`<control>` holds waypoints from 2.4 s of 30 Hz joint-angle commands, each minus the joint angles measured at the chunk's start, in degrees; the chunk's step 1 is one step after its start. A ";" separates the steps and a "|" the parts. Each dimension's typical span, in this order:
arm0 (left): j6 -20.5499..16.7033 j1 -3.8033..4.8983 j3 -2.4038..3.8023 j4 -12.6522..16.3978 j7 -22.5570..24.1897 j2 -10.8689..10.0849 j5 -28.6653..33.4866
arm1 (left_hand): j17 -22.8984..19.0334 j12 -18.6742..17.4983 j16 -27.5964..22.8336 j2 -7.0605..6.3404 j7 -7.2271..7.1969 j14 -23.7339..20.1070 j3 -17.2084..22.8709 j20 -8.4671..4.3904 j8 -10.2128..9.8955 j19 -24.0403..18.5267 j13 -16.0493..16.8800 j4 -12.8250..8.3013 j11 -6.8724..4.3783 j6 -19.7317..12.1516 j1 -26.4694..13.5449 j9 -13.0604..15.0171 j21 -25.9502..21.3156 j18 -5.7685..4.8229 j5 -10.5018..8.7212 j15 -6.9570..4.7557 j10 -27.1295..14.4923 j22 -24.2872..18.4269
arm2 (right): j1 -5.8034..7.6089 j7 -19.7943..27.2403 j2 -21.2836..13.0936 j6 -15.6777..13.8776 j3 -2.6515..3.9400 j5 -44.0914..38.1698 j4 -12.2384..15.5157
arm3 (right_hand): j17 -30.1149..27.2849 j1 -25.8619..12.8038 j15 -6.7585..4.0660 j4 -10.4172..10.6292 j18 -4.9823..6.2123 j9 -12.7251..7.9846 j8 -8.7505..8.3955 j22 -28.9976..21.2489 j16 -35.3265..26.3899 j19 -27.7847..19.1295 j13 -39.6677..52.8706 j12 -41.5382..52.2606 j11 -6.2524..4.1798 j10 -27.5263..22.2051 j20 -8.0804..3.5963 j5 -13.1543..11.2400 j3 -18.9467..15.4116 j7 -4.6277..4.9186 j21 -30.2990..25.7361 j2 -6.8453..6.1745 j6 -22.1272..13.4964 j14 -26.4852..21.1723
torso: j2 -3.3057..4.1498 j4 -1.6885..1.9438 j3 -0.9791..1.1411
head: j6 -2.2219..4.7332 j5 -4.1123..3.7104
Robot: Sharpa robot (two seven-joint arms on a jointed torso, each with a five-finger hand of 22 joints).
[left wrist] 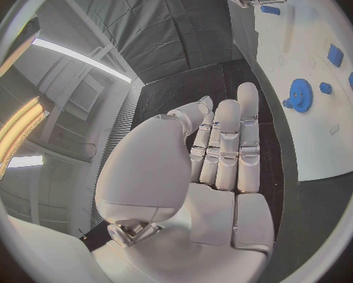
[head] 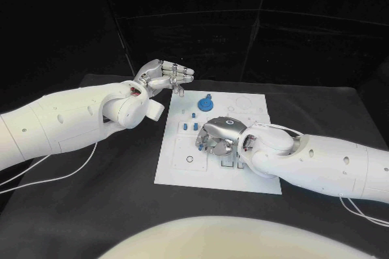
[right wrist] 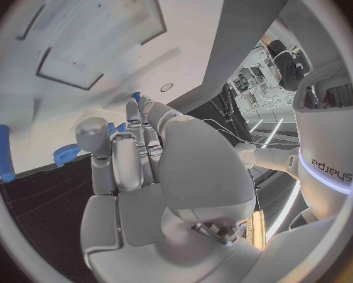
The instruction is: Assemble the parts on the task board
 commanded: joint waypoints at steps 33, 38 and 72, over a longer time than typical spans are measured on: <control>0.83 0.11 0.05 0.11 -0.25 -0.06 0.21 | -0.18 0.41 -0.11 0.28 0.33 -0.39 -0.09 -0.01 0.26 -0.56 -0.12 -0.26 0.16 -0.06 0.03 -0.10 -0.31 0.71 0.12 -0.10 -0.66 -0.05 | -0.50 -1.59 0.10 -2.47 -0.04 -2.79 -0.31 | -2.65 -4.06 1.61 0.82 -0.17 -0.45 -2.42 -4.63 -1.22 -2.50 -2.33 -3.94 2.45 -7.65 1.54 1.43 -0.76 1.57 -2.54 -3.27 -4.95 1.89 | -0.06 -0.05 0.01 | 0.13 -0.03; 0.90 0.11 0.05 0.05 -0.28 -0.06 0.21 | -0.18 0.41 -0.11 0.28 0.33 -0.39 -0.09 -0.01 0.26 -0.56 -0.12 -0.26 0.16 -0.06 0.03 -0.10 -0.31 0.71 0.12 -0.10 -0.66 -0.05 | -0.52 -0.40 -1.31 -6.56 -0.04 -2.19 0.91 | -2.78 -4.01 1.63 0.74 -0.16 -0.43 -2.38 -4.59 -1.29 -2.49 -2.35 -3.80 2.45 -7.77 1.59 1.68 -0.81 1.56 -2.55 -3.36 -5.03 1.85 | -0.05 -0.03 0.02 | 0.24 -0.12; 1.23 0.04 -0.18 -0.45 -0.43 0.15 0.21 | -0.21 0.43 -0.10 0.29 0.35 -0.41 -0.14 0.00 0.27 -0.58 -0.13 -0.23 0.18 -0.09 -0.05 -0.10 -0.32 0.70 0.12 -0.08 -0.76 -0.05 | 3.34 -3.75 -16.24 2.96 4.18 2.75 4.81 | -6.71 -4.59 1.79 1.18 0.66 -0.40 -2.46 -9.66 -3.72 -4.97 -3.49 -0.75 2.61 -13.42 1.83 2.53 -7.87 0.55 -6.07 -4.47 -10.82 0.94 | 0.06 0.13 -0.04 | 2.63 -1.82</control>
